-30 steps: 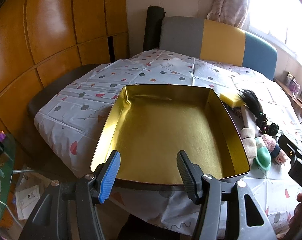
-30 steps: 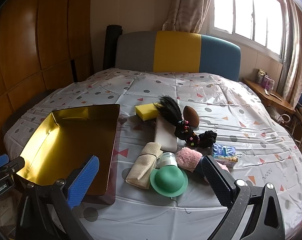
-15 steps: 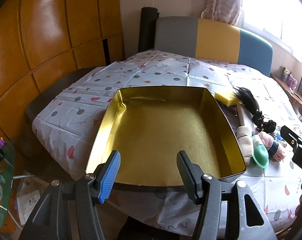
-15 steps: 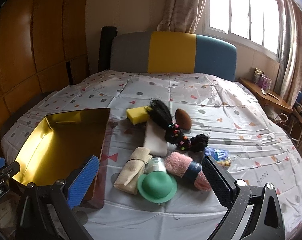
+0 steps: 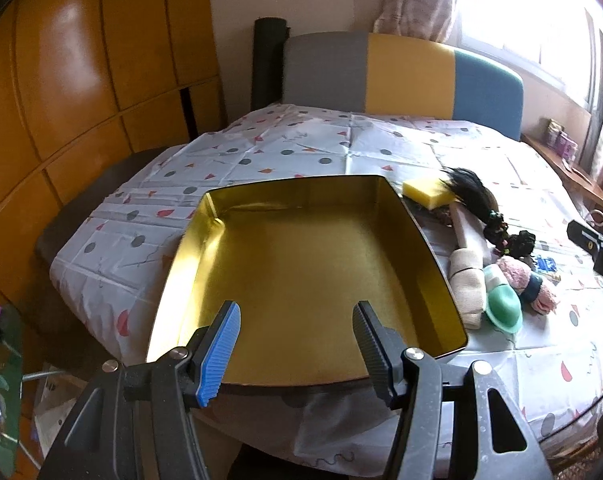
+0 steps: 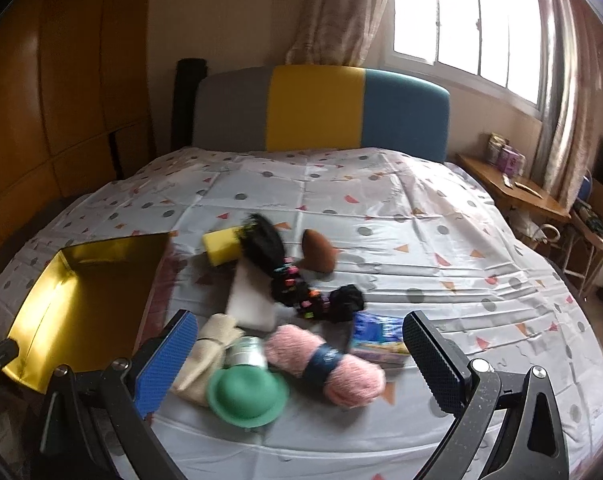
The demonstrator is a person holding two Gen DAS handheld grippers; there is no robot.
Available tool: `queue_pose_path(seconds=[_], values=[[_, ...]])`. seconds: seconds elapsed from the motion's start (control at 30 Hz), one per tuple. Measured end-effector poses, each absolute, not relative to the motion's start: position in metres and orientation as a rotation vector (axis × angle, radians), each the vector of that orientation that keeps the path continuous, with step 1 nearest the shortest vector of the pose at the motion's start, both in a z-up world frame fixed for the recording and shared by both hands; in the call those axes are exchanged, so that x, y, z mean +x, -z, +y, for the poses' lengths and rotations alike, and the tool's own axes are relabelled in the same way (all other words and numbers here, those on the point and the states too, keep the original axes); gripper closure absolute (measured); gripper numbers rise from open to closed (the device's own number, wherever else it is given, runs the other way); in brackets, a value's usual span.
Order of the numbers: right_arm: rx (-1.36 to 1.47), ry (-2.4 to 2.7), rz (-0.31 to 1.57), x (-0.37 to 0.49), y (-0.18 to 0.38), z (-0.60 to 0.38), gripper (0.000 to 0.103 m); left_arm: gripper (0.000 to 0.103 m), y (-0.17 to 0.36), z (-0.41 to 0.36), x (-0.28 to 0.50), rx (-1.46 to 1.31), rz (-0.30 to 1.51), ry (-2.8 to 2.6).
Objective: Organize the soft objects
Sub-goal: 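Grasp the beige rolled mesh cloth with the left tool while the right tool moves toward the green hat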
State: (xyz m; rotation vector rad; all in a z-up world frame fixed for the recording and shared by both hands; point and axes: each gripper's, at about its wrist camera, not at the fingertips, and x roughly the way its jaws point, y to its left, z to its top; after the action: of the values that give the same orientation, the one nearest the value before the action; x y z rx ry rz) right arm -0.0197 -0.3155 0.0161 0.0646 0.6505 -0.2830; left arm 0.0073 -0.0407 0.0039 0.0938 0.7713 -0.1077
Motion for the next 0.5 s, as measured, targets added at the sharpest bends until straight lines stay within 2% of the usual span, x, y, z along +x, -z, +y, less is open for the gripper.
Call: queue_pose_path(seconds=[0.37,0.4,0.43,0.5], values=[[0.160,0.414,0.667,-0.026,-0.009,-0.396,0.000,0.043,0.001,-0.064,0.011,0.091,0.807,0.223],[0.177,0.419,0.668,-0.027,-0.006,-0.405,0.000,0.041,0.001,-0.066,0.012,0.080,0.815,0.247],[0.197,0.421,0.671,-0.027,-0.003,-0.412,0.000,0.034,0.002,-0.069,0.013,0.060,0.835,0.287],[0.246,0.422,0.674,-0.029,0.004,-0.430,0.000,0.032,0.004,-0.077,0.017,0.030,0.897,0.337]])
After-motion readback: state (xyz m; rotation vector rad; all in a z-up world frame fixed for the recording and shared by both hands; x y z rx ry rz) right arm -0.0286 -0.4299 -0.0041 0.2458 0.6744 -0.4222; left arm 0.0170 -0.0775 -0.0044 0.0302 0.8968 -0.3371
